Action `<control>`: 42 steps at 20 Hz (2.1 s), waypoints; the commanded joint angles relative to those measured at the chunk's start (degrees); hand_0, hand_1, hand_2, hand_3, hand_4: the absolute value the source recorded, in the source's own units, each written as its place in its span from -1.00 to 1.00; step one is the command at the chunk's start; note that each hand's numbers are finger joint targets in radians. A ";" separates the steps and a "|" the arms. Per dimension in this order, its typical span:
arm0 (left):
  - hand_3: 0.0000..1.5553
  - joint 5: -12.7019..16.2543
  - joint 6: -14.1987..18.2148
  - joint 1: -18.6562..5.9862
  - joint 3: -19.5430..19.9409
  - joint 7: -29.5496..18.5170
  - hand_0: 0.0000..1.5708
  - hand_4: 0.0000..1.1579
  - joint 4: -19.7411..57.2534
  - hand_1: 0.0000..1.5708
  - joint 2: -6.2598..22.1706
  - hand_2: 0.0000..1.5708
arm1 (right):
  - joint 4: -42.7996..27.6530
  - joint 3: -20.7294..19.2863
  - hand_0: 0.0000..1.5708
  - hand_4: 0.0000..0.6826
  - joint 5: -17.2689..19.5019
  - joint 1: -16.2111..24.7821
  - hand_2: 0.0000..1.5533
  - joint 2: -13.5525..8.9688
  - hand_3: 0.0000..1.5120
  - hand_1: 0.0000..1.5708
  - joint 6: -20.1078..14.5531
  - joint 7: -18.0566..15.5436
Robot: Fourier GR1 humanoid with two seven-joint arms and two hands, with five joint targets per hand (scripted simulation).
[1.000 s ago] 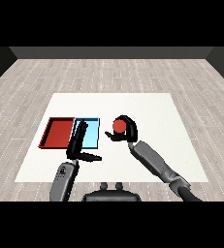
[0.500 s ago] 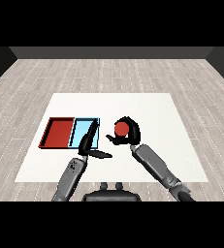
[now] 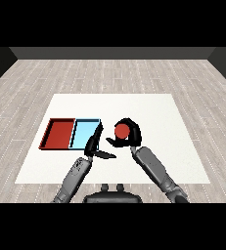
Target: Pick the red can and put it in the red box
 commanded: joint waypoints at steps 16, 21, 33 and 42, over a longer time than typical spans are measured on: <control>-1.00 8.56 5.74 -5.18 -8.12 -0.46 -1.00 -1.00 4.20 -1.00 -0.03 -1.00 | -2.76 -0.42 0.87 0.89 4.34 1.56 0.84 7.45 0.85 0.87 3.58 2.10; -1.00 12.39 5.50 -9.38 -7.82 -1.79 -1.00 -1.00 9.94 -1.00 -0.02 -1.00 | -3.40 -0.65 0.93 0.92 5.06 3.29 0.87 7.48 0.88 0.93 5.26 1.09; -1.00 14.41 12.70 -9.91 -7.99 -3.05 -1.00 0.14 9.95 -1.00 0.02 -1.00 | 2.97 5.10 0.93 0.88 1.52 -0.53 0.88 7.46 0.86 0.93 -1.10 -3.12; 0.91 15.73 17.81 -10.34 -8.04 -0.23 1.00 0.93 9.68 1.00 0.01 0.99 | 0.97 2.71 0.90 0.91 2.01 -0.17 0.86 7.47 0.84 0.90 1.29 -0.98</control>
